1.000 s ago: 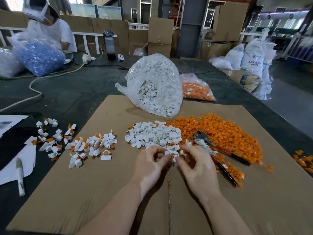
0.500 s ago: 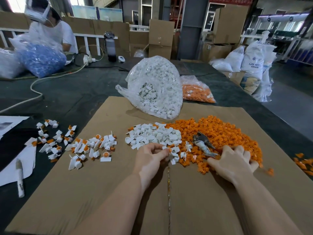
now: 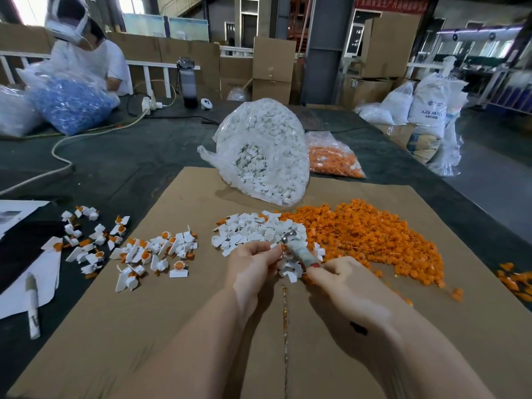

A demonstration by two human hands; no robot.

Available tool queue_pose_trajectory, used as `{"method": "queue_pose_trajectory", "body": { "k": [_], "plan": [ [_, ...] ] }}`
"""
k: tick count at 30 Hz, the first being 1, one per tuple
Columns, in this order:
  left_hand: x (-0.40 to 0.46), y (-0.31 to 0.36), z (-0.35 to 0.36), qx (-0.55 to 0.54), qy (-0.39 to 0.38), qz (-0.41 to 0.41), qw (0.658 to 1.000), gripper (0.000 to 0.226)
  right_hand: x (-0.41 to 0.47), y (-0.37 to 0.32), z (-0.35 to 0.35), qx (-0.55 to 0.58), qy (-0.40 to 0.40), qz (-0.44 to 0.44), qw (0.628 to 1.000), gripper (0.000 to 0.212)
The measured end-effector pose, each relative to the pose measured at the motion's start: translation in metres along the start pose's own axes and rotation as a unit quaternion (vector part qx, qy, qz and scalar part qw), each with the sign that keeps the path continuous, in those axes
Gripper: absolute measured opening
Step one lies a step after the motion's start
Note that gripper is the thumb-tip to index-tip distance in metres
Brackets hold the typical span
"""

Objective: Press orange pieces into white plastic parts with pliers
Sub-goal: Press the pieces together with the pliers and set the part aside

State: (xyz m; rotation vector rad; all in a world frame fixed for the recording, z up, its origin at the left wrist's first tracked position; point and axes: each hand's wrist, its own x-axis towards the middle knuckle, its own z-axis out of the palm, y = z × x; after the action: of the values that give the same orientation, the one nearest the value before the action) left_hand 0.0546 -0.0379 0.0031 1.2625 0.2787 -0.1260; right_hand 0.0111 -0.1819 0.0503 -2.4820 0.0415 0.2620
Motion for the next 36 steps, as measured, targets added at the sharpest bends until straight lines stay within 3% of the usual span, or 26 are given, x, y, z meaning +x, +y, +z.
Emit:
{"method": "queue_pose_trajectory", "body": {
  "k": [8,16,28,33,36],
  "plan": [
    [0.003,-0.001,-0.003,-0.010,0.029,0.002,1.000,0.003,-0.002,-0.009,0.002,0.068,-0.069,0.011,0.995,0.037],
    [0.001,0.000,-0.001,-0.014,0.031,-0.003,0.999,0.016,-0.001,-0.011,0.009,-0.005,-0.081,-0.016,0.997,0.029],
    [0.000,-0.001,-0.003,0.004,0.041,0.006,0.999,0.009,0.002,-0.004,0.027,-0.025,0.001,-0.022,0.999,0.029],
    [-0.001,-0.004,-0.005,-0.008,0.037,0.018,0.999,0.008,-0.001,0.009,0.027,0.012,0.113,-0.009,0.994,0.038],
    [-0.002,-0.011,-0.009,0.043,0.028,0.057,0.997,0.014,0.007,0.023,0.017,-0.020,0.192,0.022,0.981,0.040]
  ]
}}
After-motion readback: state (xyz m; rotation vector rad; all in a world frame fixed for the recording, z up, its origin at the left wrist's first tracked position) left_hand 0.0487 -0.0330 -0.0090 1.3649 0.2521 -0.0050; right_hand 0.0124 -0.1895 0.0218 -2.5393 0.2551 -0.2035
